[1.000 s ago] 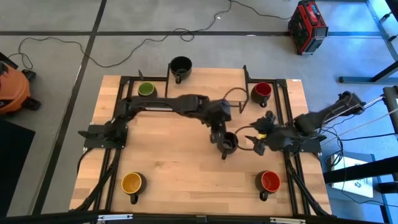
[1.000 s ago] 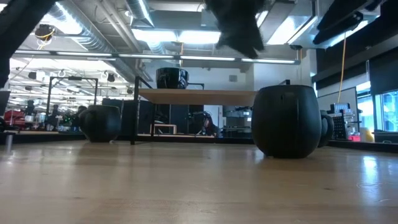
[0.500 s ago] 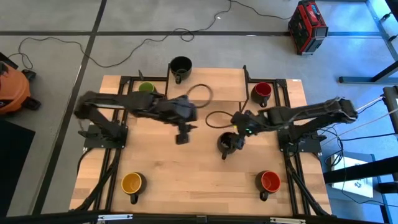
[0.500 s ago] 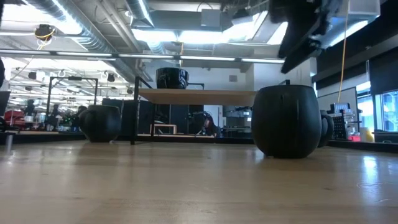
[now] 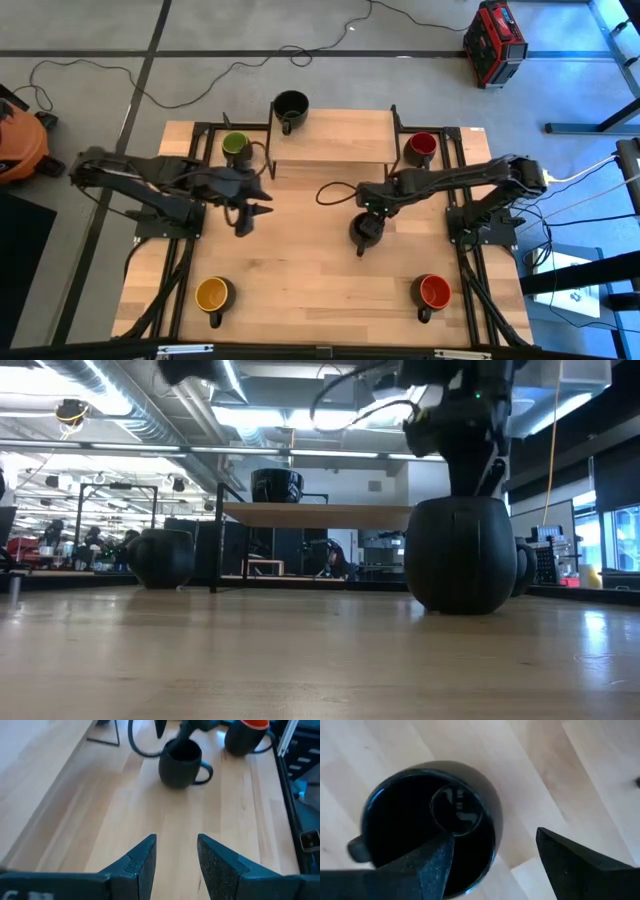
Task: Place coffee mugs
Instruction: Put the black mug on the shelf
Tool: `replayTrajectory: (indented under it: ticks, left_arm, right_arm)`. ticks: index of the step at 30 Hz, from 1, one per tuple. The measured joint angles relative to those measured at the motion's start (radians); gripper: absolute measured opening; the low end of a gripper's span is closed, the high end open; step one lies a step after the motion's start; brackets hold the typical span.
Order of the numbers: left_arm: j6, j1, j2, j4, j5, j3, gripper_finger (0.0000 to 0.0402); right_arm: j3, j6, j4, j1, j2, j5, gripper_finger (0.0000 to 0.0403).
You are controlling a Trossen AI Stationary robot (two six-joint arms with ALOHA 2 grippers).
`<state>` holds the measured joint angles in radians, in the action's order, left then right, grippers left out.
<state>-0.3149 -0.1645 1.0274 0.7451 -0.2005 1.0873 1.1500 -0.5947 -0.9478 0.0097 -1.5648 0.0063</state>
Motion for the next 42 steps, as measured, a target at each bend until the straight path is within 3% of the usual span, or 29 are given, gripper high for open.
replayTrajectory:
  ticks: [11,23,30,35,42]
  left_arm:
    - [-0.015,-0.006,-0.109,-0.005,-0.008,-0.116,0.0137]
    - [0.07,-0.007,-0.1,0.002,-0.018,-0.122,0.0137]
    - [0.09,-0.006,-0.099,0.0,-0.026,-0.122,0.0137]
    - [0.089,-0.006,-0.099,0.002,-0.027,-0.122,0.0137]
    - [0.089,-0.006,-0.108,0.003,-0.026,-0.122,0.0137]
  right_arm:
    - [0.0,0.069,0.035,-0.024,-0.048,-0.014,0.0191]
    - [-0.023,0.144,0.06,-0.024,-0.076,-0.006,0.0015]
    - [0.045,0.192,0.045,-0.023,-0.057,-0.016,0.0006]
    - [0.226,0.274,-0.06,-0.023,-0.047,0.005,0.0005]
    - [0.511,0.41,-0.157,-0.061,-0.055,0.126,0.0003]
